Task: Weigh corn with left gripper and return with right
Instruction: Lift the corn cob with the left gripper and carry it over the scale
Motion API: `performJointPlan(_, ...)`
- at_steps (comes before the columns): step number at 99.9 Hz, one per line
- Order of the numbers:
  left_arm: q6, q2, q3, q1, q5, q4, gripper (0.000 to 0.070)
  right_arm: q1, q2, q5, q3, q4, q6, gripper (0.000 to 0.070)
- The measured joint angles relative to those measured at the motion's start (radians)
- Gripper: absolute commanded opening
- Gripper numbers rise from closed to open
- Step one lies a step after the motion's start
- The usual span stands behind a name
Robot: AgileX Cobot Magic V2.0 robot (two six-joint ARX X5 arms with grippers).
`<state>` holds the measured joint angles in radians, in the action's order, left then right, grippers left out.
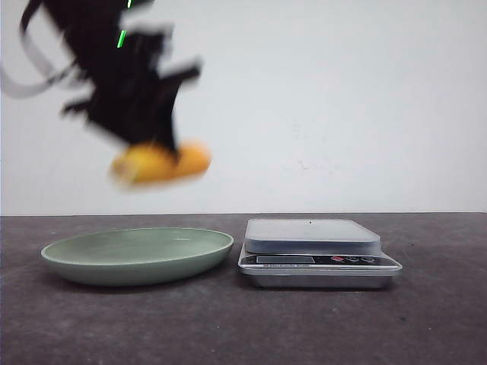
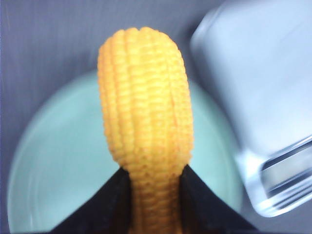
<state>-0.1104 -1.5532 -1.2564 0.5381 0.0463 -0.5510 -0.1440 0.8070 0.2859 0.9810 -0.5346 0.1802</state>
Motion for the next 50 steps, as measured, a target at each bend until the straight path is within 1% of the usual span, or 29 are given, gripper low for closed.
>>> performJointPlan(6,0.0,0.003,-0.081,0.034,0.0,-0.017,0.0004,0.0,0.0,0.0,0.0,0.0,0.0,0.0451)
performJointPlan(14,-0.001,0.0,-0.155,0.08,0.0,0.003,0.0005,0.0,0.0,0.0,0.0,0.0,0.0,0.0451)
performJointPlan(23,-0.01,-0.028,-0.212,0.13,-0.033,0.043,0.0006,0.0,0.0,0.0,0.0,0.0,0.0,0.0451)
performJointPlan(31,-0.021,-0.074,-0.24,0.163,-0.07,0.081,0.0005,0.0,0.0,0.0,0.0,0.0,0.0,0.0451)
performJointPlan(50,-0.051,-0.229,-0.256,0.193,-0.075,0.077,0.0004,0.0,0.0,0.0,0.0,0.0,0.0,0.0451)
